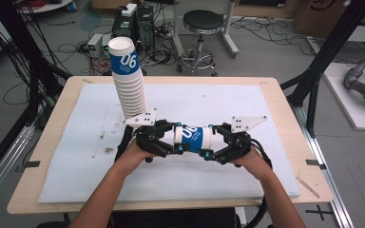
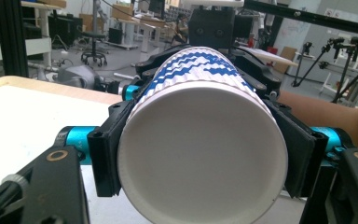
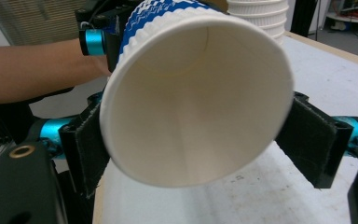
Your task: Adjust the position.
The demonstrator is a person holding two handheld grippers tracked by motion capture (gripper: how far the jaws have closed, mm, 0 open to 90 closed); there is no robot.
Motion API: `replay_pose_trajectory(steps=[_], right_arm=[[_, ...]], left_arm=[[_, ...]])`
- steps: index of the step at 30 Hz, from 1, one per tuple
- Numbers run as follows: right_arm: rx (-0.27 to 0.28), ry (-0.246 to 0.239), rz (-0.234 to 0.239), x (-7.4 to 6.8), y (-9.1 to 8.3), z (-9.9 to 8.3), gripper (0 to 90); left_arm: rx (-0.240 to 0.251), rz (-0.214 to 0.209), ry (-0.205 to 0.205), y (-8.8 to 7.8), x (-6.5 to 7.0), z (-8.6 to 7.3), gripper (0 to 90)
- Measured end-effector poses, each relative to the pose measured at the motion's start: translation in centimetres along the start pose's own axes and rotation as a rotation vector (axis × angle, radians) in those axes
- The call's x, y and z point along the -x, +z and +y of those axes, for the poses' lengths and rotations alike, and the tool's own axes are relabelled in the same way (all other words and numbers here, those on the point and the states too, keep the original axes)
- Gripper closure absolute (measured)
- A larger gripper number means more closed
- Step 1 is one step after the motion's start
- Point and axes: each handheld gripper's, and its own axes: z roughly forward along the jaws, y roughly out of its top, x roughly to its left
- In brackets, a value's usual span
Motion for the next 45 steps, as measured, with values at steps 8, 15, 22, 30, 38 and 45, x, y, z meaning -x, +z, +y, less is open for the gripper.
replay_pose_trajectory(steps=[8,15,22,30,38,45], right_arm=[[-0.052,-0.061,0.015,0.0,-0.3,0.1,25.6],[-0.131,-0.098,-0.007,-0.1,-0.6,0.6,27.0],[-0.219,-0.103,0.006,-0.3,-0.5,0.8,26.8],[-0.079,-0.031,-0.002,-0.1,-1.0,0.9,19.4],[0.095,0.043,-0.024,0.3,-2.0,0.9,17.1],[0.061,0.039,0.005,0.1,-0.8,0.6,18.5]], left_arm=[[-0.077,0.026,-0.002,0.2,0.4,0.0,26.9],[-0.218,0.081,0.082,0.4,0.8,0.1,23.1],[-0.266,0.039,0.104,0.8,0.8,-0.2,28.8],[-0.200,0.043,0.091,0.9,0.8,-0.4,30.2],[-0.057,0.045,0.045,0.3,0.4,-1.2,30.2],[-0.057,0.034,0.048,0.5,0.5,-1.3,30.1]])
